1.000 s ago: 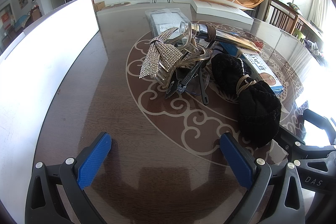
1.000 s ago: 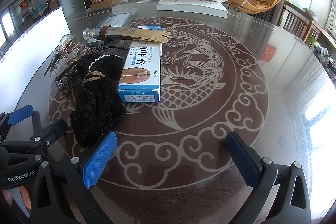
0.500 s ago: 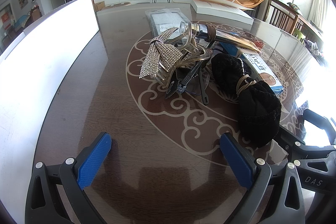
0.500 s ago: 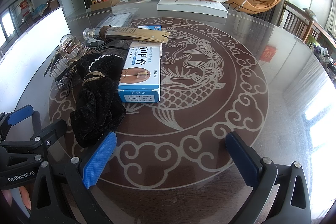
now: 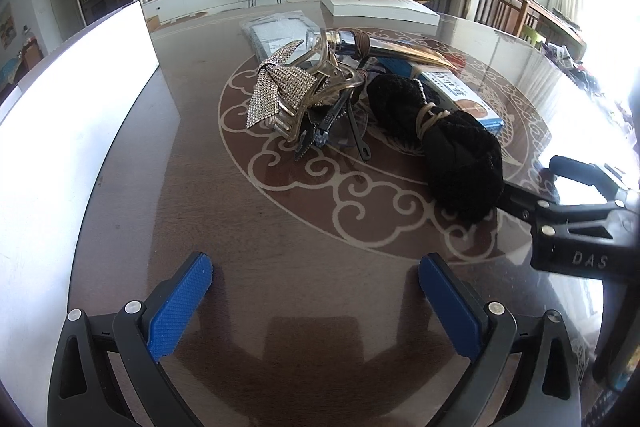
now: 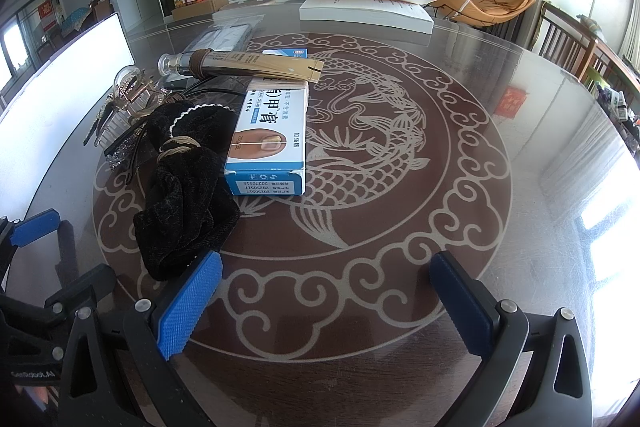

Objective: Organize objects

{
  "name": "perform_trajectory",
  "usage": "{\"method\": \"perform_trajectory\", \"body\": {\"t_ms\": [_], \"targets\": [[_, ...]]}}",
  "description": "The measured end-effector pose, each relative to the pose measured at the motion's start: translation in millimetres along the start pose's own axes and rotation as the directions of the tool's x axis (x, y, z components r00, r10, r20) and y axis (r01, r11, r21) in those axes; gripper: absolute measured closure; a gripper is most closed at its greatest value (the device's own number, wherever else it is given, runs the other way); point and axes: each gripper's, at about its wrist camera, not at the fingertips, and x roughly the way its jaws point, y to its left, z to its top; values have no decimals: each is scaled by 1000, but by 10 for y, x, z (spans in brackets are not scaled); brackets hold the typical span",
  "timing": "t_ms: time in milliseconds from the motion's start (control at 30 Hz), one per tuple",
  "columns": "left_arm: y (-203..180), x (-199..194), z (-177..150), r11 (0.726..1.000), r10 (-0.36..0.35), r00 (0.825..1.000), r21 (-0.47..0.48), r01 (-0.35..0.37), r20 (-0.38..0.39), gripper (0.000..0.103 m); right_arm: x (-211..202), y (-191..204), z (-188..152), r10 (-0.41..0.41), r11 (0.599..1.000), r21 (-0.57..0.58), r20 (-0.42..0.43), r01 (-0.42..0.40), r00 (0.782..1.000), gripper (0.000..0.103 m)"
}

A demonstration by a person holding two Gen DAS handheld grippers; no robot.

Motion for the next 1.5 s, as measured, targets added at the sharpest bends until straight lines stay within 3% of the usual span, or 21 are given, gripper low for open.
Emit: {"method": "perform_trajectory", "body": {"t_ms": [133,233,367,433,500,600,633,667,733,833,1000,1133,1200,1333,1433,1500], "targets": [[114,-51,-47,998,-46,999,32,47,-8,0,0,-1,0,0,1000,0,0,0,1000,0],[296,-57,121,989,-131,991,-70,128,-39,0,1,-1,1,0,1000,0,0,0,1000,0],[545,-33,536,947,-227,974,-239,217,-14,0,1,-1,0,0,1000,0,0,0,1000,0],[529,96,772,936,-252,967,-259,236,-30,0,2,-1,0,0,1000,0,0,0,1000,0],[428,284,961,948,-247,967,-222,228,-61,0,1,-1,1,0,1000,0,0,0,1000,0],[382,486,1118,969,-171,984,-187,159,-49,0,1,-2,1,0,1000,0,0,0,1000,0],[408,507,1129,967,-173,984,-194,164,-29,9,1,-3,3,0,1000,0,0,0,1000,0],[447,514,1120,958,-205,979,-206,199,-8,34,1,-2,1,0,1000,0,0,0,1000,0],[522,452,1080,934,-270,962,-236,268,23,55,0,-2,2,0,1000,0,0,0,1000,0],[448,193,869,975,-155,987,-154,159,33,55,0,-2,2,0,1000,0,0,0,1000,0],[417,-167,288,991,-79,997,-107,78,-3,52,0,-2,2,0,1000,0,0,0,1000,0],[475,-362,49,993,-75,997,-93,77,27,17,1,-3,3,0,1000,0,0,0,1000,0],[513,-411,27,993,-73,996,-94,77,45,12,1,-2,2,0,1000,0,0,0,1000,0],[652,-349,84,981,-121,991,-148,128,57,13,1,-4,3,0,1000,0,0,0,1000,0],[725,-369,85,956,-201,977,-203,212,75,52,1,-3,2,0,1000,0,0,0,1000,0],[707,-441,42,958,-190,978,-204,203,82,52,1,-3,1,0,1000,0,0,0,1000,0]]}}
